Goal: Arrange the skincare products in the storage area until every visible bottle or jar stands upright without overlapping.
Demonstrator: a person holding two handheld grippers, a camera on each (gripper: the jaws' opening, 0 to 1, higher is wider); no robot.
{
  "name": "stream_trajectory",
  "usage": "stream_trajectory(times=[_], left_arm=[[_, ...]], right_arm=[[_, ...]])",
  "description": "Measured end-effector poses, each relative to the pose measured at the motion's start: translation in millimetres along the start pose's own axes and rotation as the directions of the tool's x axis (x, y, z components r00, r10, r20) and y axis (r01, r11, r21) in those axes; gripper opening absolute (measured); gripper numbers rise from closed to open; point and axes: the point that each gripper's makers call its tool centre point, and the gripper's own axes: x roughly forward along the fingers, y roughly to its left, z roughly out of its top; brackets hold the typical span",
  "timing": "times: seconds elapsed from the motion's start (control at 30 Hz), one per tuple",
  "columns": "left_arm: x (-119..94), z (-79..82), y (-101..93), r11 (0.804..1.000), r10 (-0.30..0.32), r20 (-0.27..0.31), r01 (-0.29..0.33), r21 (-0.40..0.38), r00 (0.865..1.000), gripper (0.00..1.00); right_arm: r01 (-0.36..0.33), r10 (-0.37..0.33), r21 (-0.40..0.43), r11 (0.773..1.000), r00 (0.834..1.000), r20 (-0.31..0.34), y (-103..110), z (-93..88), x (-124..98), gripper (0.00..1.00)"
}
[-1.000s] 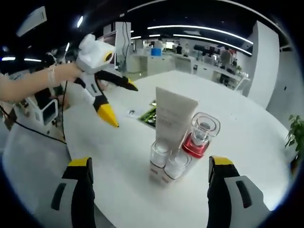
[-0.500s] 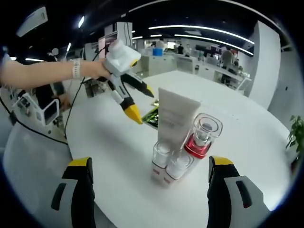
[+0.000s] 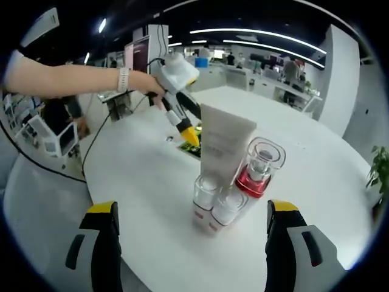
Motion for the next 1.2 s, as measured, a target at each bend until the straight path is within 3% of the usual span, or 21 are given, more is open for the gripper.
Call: stream_trajectory(times=[0.17, 0.53, 0.7, 1.0, 1.2], left_arm=[[13, -4.9, 23.5, 1.000, -0.001, -0.036, 0.001, -0.005, 0.999, 0.57], [35, -14.3, 44.5, 1.000, -0.016, -0.082, 0.015, -0.016, 0.997, 0.53], [36, -18.2, 45.9, 0.999, -0.042, -0.116, 0.042, -0.006, 0.992, 0.43], [42, -22.9, 43.2, 0.998, -0.066, -0.140, 0.063, -0.024, 0.988, 0.38], [42, -24.2, 45.8, 0.998, -0.055, -0.156, 0.056, 0.006, 0.986, 0.35]], right_arm=[[0.004, -0.004, 0.010, 1.000, 1.000, -0.007, -2, -2.4, 0, 1.00], [0.007, -0.006, 0.014, 1.000, 1.000, -0.018, -4, -6.5, 1, 1.00], [0.012, -0.012, 0.023, 1.000, 1.000, -0.028, -6, -8.6, 0, 1.00], [0.018, -0.017, 0.030, 0.999, 0.999, -0.043, -9, -13.0, 1, 1.00], [0.022, -0.020, 0.034, 0.999, 0.999, -0.048, -11, -14.4, 1, 1.00]])
